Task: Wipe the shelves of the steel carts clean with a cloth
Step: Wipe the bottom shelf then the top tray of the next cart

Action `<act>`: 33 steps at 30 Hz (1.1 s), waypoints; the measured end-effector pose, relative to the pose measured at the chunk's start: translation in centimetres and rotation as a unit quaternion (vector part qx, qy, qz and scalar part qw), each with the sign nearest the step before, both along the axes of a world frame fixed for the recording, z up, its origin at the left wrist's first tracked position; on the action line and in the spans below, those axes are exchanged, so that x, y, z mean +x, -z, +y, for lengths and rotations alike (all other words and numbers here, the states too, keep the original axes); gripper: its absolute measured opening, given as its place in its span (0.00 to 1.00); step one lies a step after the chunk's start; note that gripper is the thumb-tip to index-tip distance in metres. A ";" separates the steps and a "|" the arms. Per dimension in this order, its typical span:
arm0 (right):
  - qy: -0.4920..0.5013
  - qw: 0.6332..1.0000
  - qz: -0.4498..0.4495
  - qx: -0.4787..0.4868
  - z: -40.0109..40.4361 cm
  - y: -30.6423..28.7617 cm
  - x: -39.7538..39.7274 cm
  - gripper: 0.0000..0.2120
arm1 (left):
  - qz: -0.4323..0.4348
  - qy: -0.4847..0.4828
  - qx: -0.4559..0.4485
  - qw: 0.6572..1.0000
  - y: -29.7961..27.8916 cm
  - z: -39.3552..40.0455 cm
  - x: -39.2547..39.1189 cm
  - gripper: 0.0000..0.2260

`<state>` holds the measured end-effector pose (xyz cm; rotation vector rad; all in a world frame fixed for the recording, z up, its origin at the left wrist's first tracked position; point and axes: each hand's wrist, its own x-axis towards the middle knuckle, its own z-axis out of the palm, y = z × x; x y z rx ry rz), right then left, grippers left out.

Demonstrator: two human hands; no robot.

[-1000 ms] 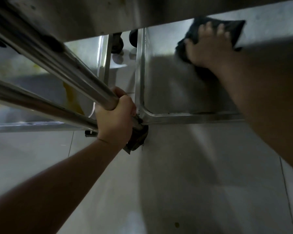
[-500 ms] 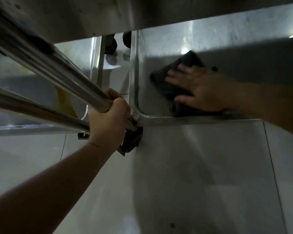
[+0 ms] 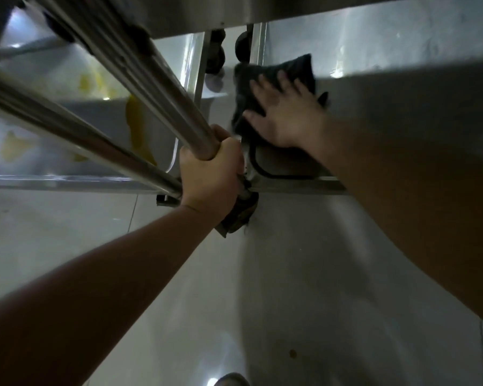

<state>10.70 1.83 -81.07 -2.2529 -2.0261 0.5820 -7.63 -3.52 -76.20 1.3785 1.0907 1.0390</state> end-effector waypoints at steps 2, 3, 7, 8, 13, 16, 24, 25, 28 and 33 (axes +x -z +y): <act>-0.053 0.999 0.013 0.004 -2.6 0.3 -1.4 0.35 | -0.018 -0.004 -0.015 1.000 -0.1 0.0 0.1 0.06; -0.078 0.997 0.016 0.006 -4.2 0.5 -1.7 0.35 | -0.026 -0.012 -0.026 0.999 -0.1 -0.1 0.2 0.06; -0.106 0.994 0.004 0.008 -9.6 0.9 -1.0 0.38 | -0.003 -0.028 -0.037 0.999 0.0 -0.1 0.2 0.07; -0.102 0.995 -0.004 0.006 -10.4 0.8 -0.6 0.40 | 0.011 -0.028 -0.036 0.999 -0.1 -0.3 0.1 0.06; -0.085 0.996 -0.021 0.013 -13.7 0.4 2.0 0.38 | 0.071 -0.041 -0.032 0.996 -0.7 -0.6 -0.3 0.03; -0.078 0.997 -0.023 0.001 -15.0 0.5 4.1 0.36 | 0.136 -0.046 -0.016 0.989 -0.6 -1.1 -0.7 0.06; -0.083 0.996 -0.026 -0.022 -17.9 0.6 9.3 0.36 | 0.295 -0.056 -0.328 0.896 0.6 -4.8 -0.2 0.12; -0.078 0.996 -0.028 -0.021 -18.6 0.6 10.1 0.36 | 0.320 -0.017 -0.379 0.868 0.8 -6.0 -0.4 0.11; -0.064 0.997 -0.040 -0.021 -20.7 0.4 12.7 0.37 | 0.372 0.082 -0.424 0.822 1.0 -8.1 0.3 0.14; -0.050 0.997 -0.054 -0.022 -24.5 0.3 17.4 0.42 | 0.393 0.201 -0.315 0.840 0.1 -9.4 7.1 0.06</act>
